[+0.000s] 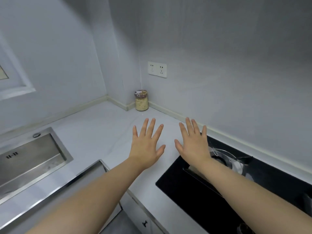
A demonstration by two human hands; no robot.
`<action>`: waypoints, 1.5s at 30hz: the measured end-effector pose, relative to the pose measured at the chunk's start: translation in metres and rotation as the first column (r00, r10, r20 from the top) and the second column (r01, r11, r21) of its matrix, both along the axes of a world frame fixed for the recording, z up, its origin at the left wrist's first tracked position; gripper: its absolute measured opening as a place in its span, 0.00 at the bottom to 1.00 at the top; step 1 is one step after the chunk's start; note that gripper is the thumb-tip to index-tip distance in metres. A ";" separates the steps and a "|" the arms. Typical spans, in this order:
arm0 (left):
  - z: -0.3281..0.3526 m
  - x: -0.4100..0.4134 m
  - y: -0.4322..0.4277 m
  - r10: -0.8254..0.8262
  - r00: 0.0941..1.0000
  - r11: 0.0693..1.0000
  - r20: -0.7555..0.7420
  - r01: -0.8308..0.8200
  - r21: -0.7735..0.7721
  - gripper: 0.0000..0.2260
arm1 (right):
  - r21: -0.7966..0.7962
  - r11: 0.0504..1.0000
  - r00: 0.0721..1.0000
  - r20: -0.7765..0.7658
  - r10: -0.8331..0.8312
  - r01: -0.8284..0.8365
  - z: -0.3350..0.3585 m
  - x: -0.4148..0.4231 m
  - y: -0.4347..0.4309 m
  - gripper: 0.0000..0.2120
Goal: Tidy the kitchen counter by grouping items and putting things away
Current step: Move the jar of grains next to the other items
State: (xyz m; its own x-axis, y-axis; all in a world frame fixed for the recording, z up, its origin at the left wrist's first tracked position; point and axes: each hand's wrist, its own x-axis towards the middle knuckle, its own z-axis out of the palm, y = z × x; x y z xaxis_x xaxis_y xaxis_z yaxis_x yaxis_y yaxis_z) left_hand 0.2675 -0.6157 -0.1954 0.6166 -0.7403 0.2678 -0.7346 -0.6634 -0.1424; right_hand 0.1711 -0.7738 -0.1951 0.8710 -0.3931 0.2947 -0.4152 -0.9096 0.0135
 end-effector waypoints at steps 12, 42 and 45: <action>-0.008 0.147 0.005 0.038 0.996 0.999 -0.077 -0.038 0.005 0.31 | 0.029 0.999 0.999 -0.028 0.031 -0.030 -0.003 0.151 0.004 0.31; -0.071 0.508 -0.086 -0.312 0.909 0.928 -0.277 0.230 -0.292 0.32 | 0.243 0.965 0.995 -0.021 -0.099 0.101 -0.034 0.461 -0.052 0.40; -0.087 0.534 -0.115 -0.345 0.837 0.894 -0.425 0.156 -0.419 0.34 | 0.383 0.919 0.993 0.040 -0.113 0.089 -0.045 0.484 -0.072 0.35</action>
State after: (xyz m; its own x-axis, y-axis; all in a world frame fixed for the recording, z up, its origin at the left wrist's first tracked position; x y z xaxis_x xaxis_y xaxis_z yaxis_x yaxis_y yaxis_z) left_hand 0.8014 -0.7309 -0.2824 0.5411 -0.7988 0.2631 -0.7928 -0.3801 0.4764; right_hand 0.6555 -0.8456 -0.2406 0.8063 -0.5706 0.1560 -0.4942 -0.7947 -0.3525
